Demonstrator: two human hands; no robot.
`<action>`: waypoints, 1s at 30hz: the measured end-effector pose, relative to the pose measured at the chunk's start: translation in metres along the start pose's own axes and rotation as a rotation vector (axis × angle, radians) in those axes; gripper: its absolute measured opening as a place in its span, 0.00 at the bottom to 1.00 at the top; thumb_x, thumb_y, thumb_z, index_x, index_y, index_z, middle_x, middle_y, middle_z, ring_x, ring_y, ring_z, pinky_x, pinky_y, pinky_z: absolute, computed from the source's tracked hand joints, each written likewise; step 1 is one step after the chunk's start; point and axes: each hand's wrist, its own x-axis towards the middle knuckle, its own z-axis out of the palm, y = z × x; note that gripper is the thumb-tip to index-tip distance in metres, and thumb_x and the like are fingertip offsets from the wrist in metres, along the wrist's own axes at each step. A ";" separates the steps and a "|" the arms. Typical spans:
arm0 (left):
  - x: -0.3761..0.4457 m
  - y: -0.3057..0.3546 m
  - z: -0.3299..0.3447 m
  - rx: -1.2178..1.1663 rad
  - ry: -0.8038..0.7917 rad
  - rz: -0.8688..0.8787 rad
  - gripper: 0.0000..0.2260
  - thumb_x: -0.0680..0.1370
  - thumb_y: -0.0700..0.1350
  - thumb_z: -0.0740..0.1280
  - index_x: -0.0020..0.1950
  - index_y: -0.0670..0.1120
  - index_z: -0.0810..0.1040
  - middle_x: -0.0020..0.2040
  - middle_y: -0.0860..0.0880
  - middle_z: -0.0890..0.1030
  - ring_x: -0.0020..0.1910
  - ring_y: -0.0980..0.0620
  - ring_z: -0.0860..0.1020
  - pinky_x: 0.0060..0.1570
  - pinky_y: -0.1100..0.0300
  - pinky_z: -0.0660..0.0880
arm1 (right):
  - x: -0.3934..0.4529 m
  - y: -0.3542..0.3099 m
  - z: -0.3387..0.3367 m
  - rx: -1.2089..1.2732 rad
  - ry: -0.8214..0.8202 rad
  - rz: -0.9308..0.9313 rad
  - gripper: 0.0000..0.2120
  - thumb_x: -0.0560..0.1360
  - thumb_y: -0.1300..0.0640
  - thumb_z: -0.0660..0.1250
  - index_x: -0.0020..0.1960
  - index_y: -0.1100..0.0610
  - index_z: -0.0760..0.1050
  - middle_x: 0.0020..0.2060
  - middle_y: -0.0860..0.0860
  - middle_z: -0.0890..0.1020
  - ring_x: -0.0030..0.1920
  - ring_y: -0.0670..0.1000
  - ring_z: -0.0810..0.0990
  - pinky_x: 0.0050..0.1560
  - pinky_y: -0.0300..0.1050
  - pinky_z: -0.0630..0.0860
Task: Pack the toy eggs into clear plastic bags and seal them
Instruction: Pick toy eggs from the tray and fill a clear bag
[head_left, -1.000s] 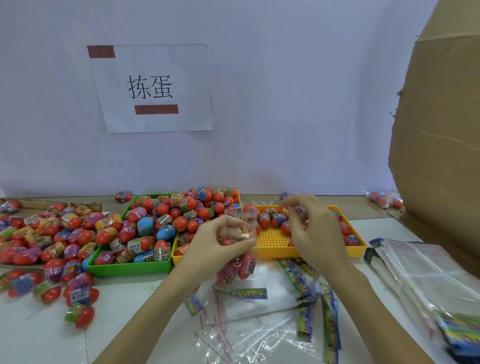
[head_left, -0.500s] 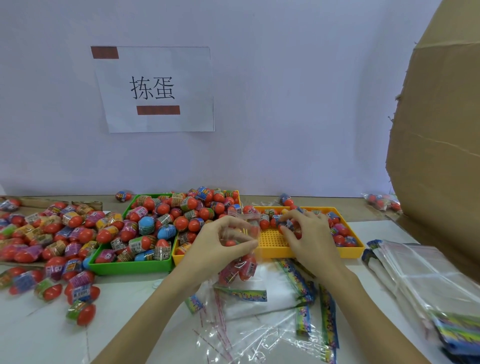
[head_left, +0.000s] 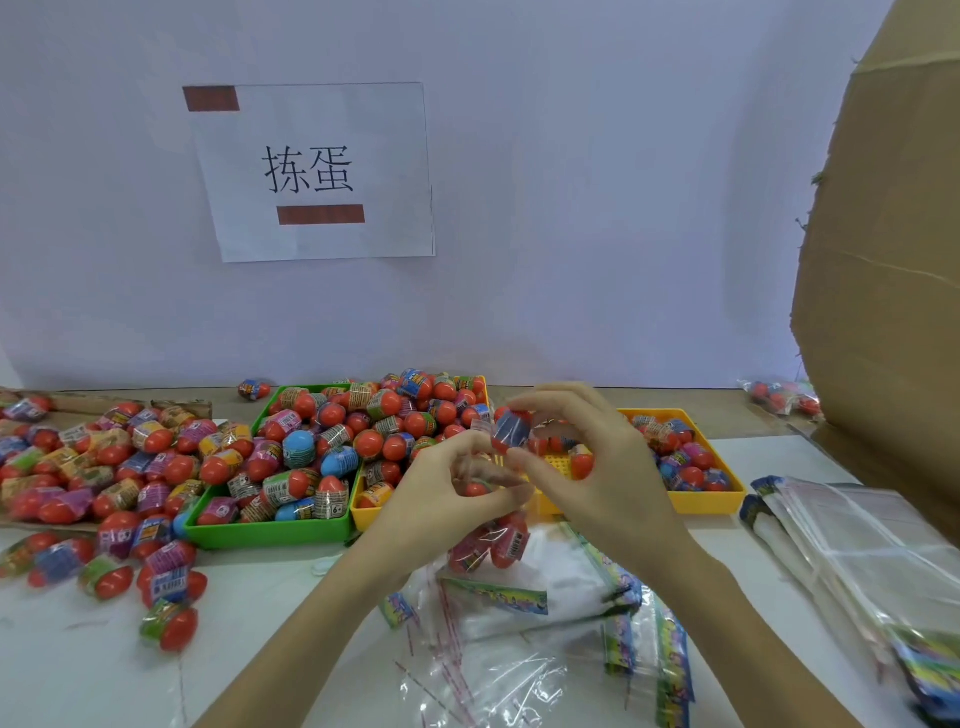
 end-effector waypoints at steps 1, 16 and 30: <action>0.000 0.001 0.001 -0.002 -0.002 0.011 0.13 0.77 0.52 0.79 0.58 0.60 0.81 0.51 0.54 0.89 0.52 0.57 0.87 0.51 0.64 0.82 | 0.000 0.001 0.000 -0.053 -0.030 -0.028 0.18 0.77 0.62 0.76 0.64 0.51 0.81 0.60 0.43 0.79 0.62 0.49 0.81 0.61 0.46 0.80; 0.000 0.000 0.001 0.014 0.059 0.054 0.15 0.76 0.48 0.80 0.60 0.57 0.81 0.51 0.57 0.88 0.51 0.58 0.87 0.51 0.69 0.80 | -0.002 0.000 -0.003 -0.197 -0.108 -0.154 0.12 0.81 0.65 0.70 0.62 0.54 0.85 0.58 0.46 0.84 0.63 0.47 0.79 0.63 0.46 0.77; -0.003 0.003 0.008 -0.082 -0.004 0.058 0.17 0.72 0.50 0.80 0.57 0.62 0.82 0.51 0.53 0.89 0.51 0.55 0.88 0.48 0.65 0.82 | -0.005 0.000 -0.001 -0.322 -0.139 0.000 0.09 0.78 0.45 0.71 0.53 0.49 0.83 0.63 0.47 0.74 0.64 0.48 0.71 0.63 0.29 0.65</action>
